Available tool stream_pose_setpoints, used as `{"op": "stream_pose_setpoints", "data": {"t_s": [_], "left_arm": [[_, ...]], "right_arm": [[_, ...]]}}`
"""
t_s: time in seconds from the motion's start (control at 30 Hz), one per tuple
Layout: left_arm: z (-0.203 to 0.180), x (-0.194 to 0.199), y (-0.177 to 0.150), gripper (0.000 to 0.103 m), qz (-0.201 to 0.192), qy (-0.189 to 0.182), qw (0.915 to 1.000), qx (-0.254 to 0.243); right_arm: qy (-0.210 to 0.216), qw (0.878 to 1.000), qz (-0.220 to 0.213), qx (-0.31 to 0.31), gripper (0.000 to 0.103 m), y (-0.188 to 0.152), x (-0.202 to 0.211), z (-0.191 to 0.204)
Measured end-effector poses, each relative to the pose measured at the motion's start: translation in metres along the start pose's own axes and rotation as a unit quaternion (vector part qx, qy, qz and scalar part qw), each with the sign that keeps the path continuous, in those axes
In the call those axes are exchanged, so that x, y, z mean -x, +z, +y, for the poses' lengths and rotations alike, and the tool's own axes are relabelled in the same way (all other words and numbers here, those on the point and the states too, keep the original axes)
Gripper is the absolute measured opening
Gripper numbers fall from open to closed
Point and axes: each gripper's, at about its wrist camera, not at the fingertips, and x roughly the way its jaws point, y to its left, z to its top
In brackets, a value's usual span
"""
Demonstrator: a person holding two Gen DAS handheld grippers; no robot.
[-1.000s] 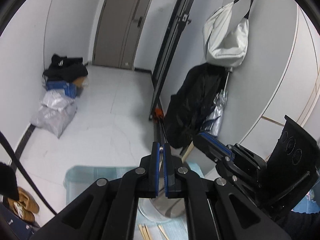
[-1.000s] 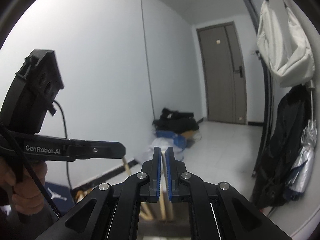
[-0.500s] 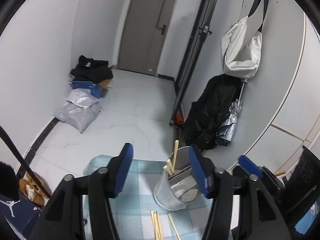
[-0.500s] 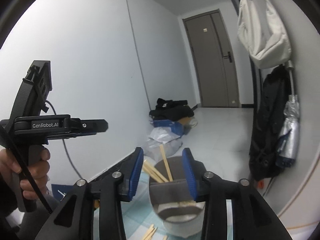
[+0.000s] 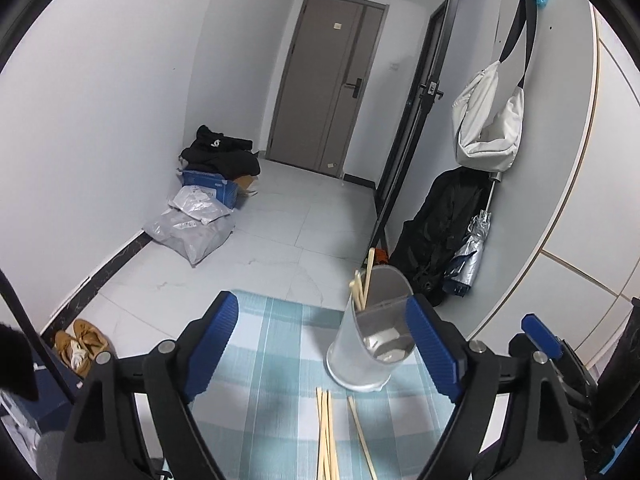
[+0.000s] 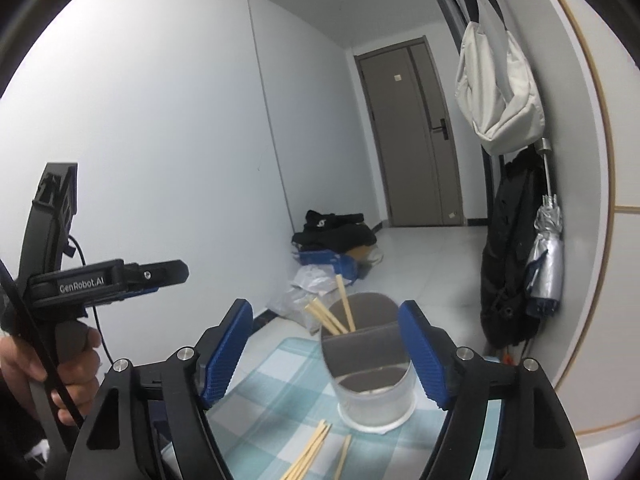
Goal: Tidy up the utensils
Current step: 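Move both open tools down toward the loose chopsticks beside the holder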
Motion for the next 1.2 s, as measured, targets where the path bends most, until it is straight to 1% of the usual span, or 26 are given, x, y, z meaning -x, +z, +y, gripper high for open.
{"op": "stream_pose_setpoints", "data": {"t_s": [0.07,0.13,0.3,0.4,0.5,0.67,0.87,1.0,1.2], "left_arm": [[0.003,0.002,-0.008,0.087,-0.003,0.0,1.0,0.006],[0.007,0.004,-0.019,0.089,-0.005,0.004,0.9999,0.012],[0.013,-0.003,-0.043,0.089,0.003,0.014,0.9998,0.011],[0.017,-0.014,-0.059,0.089,0.022,0.022,0.9995,0.01],[0.016,-0.024,-0.072,0.089,0.033,0.035,0.9988,0.0],[0.015,-0.032,-0.087,0.089,0.035,0.052,0.9978,-0.023],[0.023,-0.04,-0.098,0.089,0.046,0.054,0.997,-0.033],[0.034,-0.048,-0.097,0.089,0.054,0.057,0.9967,-0.017],[0.052,-0.067,-0.098,0.089,0.086,0.082,0.9929,0.008]], "right_arm": [[-0.004,1.0,0.0,0.002,0.08,-0.007,0.005,0.004],[-0.006,1.0,0.003,0.002,0.081,-0.015,0.01,0.009],[-0.016,1.0,0.017,-0.004,0.083,-0.036,0.014,0.01],[-0.022,0.999,0.035,-0.011,0.083,-0.051,0.011,0.008],[-0.031,0.998,0.057,-0.019,0.083,-0.067,0.006,0.005],[-0.049,0.994,0.095,-0.022,0.083,-0.091,-0.004,0.002],[-0.072,0.985,0.155,-0.032,0.083,-0.113,-0.025,-0.006],[-0.082,0.976,0.197,-0.032,0.083,-0.124,-0.041,-0.008],[-0.092,0.96,0.262,-0.032,0.083,-0.134,-0.072,-0.013]]}}
